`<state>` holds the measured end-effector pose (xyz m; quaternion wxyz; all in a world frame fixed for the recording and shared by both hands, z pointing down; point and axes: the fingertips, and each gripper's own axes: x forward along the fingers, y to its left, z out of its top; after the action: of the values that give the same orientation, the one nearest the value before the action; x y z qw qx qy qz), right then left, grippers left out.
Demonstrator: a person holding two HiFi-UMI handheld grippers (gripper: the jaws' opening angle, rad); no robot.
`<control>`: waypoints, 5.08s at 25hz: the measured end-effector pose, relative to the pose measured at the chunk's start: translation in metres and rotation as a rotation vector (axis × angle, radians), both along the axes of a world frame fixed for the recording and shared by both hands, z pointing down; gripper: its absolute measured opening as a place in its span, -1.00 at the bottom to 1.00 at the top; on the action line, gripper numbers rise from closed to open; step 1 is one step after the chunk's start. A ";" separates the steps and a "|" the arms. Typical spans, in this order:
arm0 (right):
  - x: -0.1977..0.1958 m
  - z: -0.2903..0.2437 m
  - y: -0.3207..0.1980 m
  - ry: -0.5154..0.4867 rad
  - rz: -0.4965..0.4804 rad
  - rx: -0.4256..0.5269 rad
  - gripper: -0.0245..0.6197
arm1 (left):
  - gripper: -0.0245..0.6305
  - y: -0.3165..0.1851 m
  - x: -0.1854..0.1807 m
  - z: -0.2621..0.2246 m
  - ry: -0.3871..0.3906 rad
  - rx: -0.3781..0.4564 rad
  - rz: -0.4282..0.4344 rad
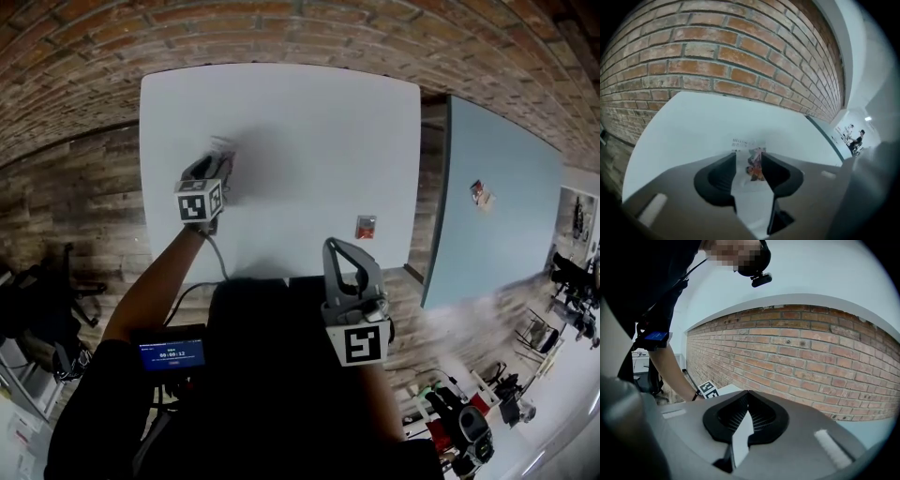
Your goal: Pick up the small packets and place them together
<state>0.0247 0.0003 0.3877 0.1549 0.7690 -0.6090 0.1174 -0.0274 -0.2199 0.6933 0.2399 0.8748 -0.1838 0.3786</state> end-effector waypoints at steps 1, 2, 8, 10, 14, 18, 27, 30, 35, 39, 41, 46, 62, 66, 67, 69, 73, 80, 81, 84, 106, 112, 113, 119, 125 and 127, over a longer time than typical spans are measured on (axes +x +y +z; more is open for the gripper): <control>0.000 0.000 0.000 0.002 -0.003 0.001 -0.91 | -0.41 -0.003 0.001 -0.006 0.022 0.018 -0.005; -0.001 -0.001 0.000 0.005 -0.007 0.000 -0.91 | -0.41 -0.007 0.002 -0.012 0.034 0.065 0.025; -0.001 0.010 0.007 -0.017 0.005 -0.012 -0.91 | -0.40 0.006 0.009 -0.006 -0.050 0.330 0.502; -0.003 0.010 0.006 -0.032 0.010 -0.005 -0.91 | -0.38 0.014 0.010 0.003 -0.075 0.319 0.573; -0.003 0.004 0.003 -0.073 0.013 0.027 -0.91 | -0.36 0.011 0.013 0.006 -0.073 0.211 0.441; 0.003 0.005 0.007 -0.093 0.044 0.040 -0.91 | -0.36 0.009 0.015 0.004 -0.076 0.141 0.253; 0.022 0.010 0.022 -0.082 0.088 0.027 -0.91 | -0.35 -0.003 0.019 -0.016 -0.015 0.283 0.282; 0.034 0.008 0.035 -0.116 0.131 0.040 -0.91 | -0.39 -0.001 0.013 -0.034 0.068 0.253 0.225; 0.072 0.013 0.067 -0.170 0.196 0.075 -0.91 | -0.93 0.014 -0.003 -0.092 0.228 0.292 0.093; 0.111 0.056 0.106 -0.138 0.212 -0.077 -0.66 | -0.93 0.053 -0.016 -0.128 0.306 0.287 0.097; 0.124 0.089 0.125 -0.102 0.166 -0.204 -0.66 | -0.93 0.071 -0.029 -0.133 0.315 0.267 0.059; 0.122 0.184 0.153 -0.112 -0.063 -0.499 -0.65 | -0.93 0.115 -0.076 -0.128 0.286 0.191 -0.091; 0.100 0.320 0.192 -0.131 -0.421 -0.879 -0.42 | -0.93 0.164 -0.129 -0.153 0.170 0.310 -0.321; 0.105 0.323 0.185 -0.149 -0.432 -0.886 -0.41 | -0.93 0.169 -0.130 -0.148 0.162 0.291 -0.339; 0.106 0.322 0.183 -0.152 -0.430 -0.888 -0.41 | -0.93 0.170 -0.130 -0.147 0.163 0.285 -0.340; 0.109 0.322 0.175 -0.155 -0.424 -0.889 -0.41 | -0.93 0.168 -0.124 -0.146 0.175 0.277 -0.328; 0.111 0.325 0.159 -0.166 -0.440 -0.898 -0.41 | -0.93 0.160 -0.115 -0.144 0.175 0.274 -0.297; 0.115 0.327 0.108 -0.140 -0.496 -0.910 -0.42 | -0.93 0.140 -0.125 -0.141 0.158 0.271 -0.304; 0.113 0.326 0.101 -0.135 -0.499 -0.909 -0.42 | -0.93 0.137 -0.129 -0.140 0.155 0.269 -0.310; 0.110 0.326 0.081 -0.118 -0.509 -0.893 -0.42 | -0.93 0.127 -0.138 -0.139 0.147 0.270 -0.323; 0.097 0.320 -0.029 -0.149 -0.473 -0.820 -0.42 | -0.93 0.093 -0.150 -0.154 0.199 0.243 -0.366; 0.089 0.320 -0.039 -0.140 -0.482 -0.818 -0.42 | -0.93 0.094 -0.154 -0.155 0.213 0.242 -0.377; 0.089 0.320 -0.039 -0.138 -0.486 -0.817 -0.42 | -0.93 0.094 -0.154 -0.155 0.213 0.242 -0.380; 0.081 0.317 -0.041 -0.094 -0.528 -0.817 -0.42 | -0.93 0.094 -0.157 -0.155 0.213 0.235 -0.380; 0.079 0.318 -0.042 -0.081 -0.537 -0.819 -0.42 | -0.93 0.095 -0.158 -0.155 0.224 0.240 -0.369; 0.078 0.318 -0.043 -0.078 -0.539 -0.818 -0.42 | -0.93 0.095 -0.161 -0.156 0.227 0.236 -0.371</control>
<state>0.1029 -0.0426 0.7053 0.4460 0.4552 -0.6958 0.3313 -0.1880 -0.1245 0.5369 0.2204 0.8850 -0.3560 0.2035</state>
